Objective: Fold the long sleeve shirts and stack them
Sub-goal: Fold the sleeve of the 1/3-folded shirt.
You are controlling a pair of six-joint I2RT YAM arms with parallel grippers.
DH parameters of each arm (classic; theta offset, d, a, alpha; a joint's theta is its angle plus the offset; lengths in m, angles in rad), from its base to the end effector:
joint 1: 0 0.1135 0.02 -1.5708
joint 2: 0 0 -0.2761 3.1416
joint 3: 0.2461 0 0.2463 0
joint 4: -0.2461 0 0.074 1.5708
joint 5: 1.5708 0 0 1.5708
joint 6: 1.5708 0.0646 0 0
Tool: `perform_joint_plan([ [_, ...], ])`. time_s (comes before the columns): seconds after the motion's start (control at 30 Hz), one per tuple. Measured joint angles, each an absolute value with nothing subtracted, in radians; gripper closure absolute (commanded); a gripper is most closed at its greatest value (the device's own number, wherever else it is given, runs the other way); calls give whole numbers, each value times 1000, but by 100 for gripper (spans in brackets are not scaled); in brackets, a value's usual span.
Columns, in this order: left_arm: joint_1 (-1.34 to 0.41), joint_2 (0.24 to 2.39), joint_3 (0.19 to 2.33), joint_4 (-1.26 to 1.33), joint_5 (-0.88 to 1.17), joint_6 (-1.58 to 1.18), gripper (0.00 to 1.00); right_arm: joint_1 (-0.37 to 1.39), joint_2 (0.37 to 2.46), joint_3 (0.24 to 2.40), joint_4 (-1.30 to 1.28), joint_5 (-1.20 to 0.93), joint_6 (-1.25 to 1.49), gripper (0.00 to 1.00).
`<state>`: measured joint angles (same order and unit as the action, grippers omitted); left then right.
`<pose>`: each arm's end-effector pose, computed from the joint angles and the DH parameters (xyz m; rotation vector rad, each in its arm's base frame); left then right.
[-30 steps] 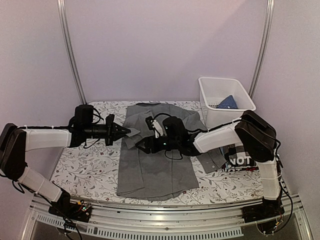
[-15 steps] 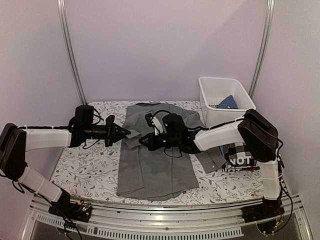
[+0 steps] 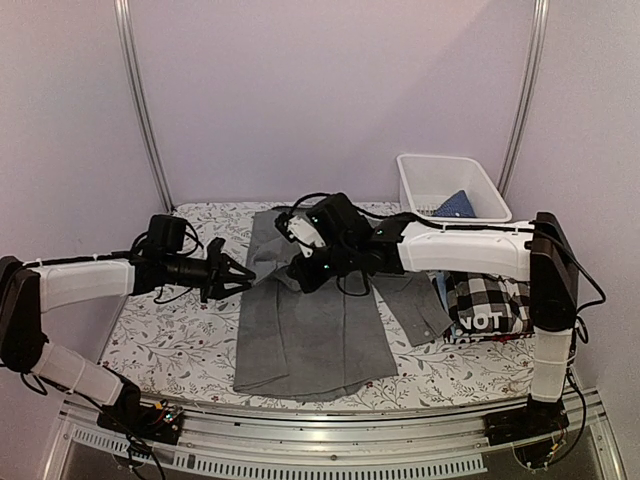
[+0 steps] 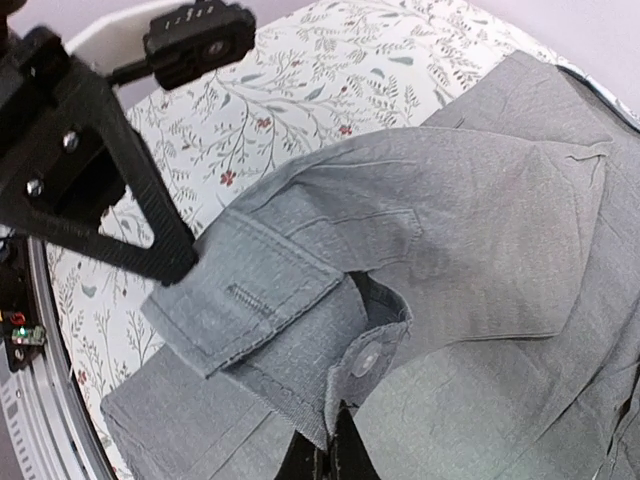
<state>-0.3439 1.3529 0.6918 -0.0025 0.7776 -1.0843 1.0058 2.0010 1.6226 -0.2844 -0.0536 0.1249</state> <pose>0.2486 -0.1372 0.2098 -0.4361 2.4943 -1.5615 0.2586 0.4144 0.2467 -1.0161 2.0847 0.6587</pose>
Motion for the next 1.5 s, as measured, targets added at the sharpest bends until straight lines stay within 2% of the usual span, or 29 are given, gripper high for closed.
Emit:
perform_joint_plan([
  [0.2,-344,1335,692,-88,732,-1019,69,1098,2017,1666,-462,-31,67,100],
  [0.37,-343,1335,692,-134,699,-980,69,1150,2059,1687,-500,-56,59,100],
  [0.7,-343,1335,662,-152,667,-938,69,1160,2127,1603,-479,-120,98,100],
  [1.27,-343,1361,578,-133,664,-917,69,1180,2127,1522,-395,-169,125,100],
  [1.33,-343,1367,578,-131,664,-916,69,1182,2127,1517,-390,-173,131,97],
  [1.43,-343,1374,578,-125,664,-915,69,1187,2127,1517,-385,-176,139,81],
  [1.5,-343,1377,578,-122,664,-913,69,1191,2125,1511,-377,-181,147,73],
])
